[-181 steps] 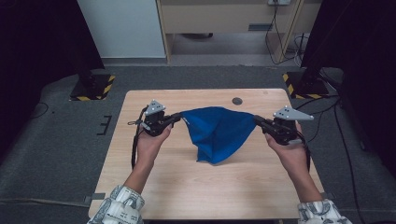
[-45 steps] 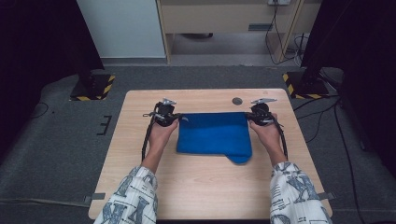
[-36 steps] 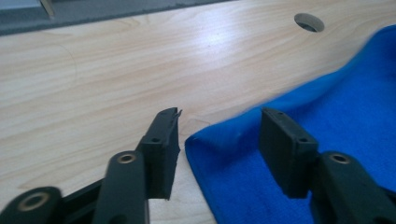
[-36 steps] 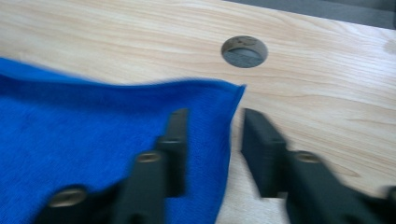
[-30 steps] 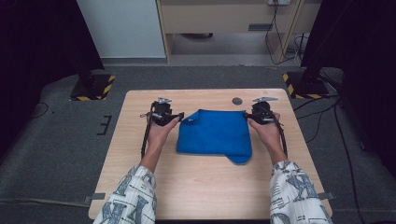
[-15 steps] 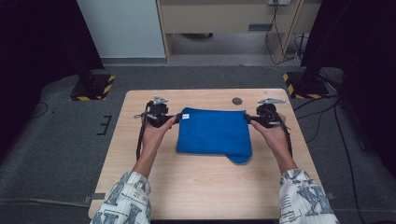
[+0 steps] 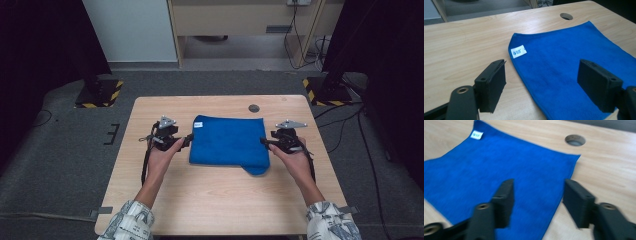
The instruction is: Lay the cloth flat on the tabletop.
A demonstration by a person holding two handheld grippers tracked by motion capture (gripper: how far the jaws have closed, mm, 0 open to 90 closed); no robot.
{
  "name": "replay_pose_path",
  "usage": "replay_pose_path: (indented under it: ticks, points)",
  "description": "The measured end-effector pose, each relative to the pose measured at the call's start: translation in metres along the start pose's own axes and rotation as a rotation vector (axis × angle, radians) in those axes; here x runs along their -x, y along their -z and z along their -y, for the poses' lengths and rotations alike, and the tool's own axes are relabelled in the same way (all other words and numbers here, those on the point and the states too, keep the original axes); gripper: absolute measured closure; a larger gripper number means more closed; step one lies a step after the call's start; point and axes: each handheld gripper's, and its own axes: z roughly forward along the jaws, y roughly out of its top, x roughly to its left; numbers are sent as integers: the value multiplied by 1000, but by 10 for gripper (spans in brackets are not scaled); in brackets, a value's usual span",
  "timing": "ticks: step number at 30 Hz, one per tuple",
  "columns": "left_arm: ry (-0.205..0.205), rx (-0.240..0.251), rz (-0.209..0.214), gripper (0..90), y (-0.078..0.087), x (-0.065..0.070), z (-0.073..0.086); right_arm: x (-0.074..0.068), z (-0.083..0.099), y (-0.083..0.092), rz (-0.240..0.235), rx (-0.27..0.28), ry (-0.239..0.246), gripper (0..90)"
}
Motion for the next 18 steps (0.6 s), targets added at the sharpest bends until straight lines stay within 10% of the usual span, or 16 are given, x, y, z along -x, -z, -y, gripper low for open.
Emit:
replay_pose_path:
  ticks: [18]
  points:
    - [6, 0, 21, 197, 30, 1, 44, -33, 30, 25, -81, 33, 46, 696]
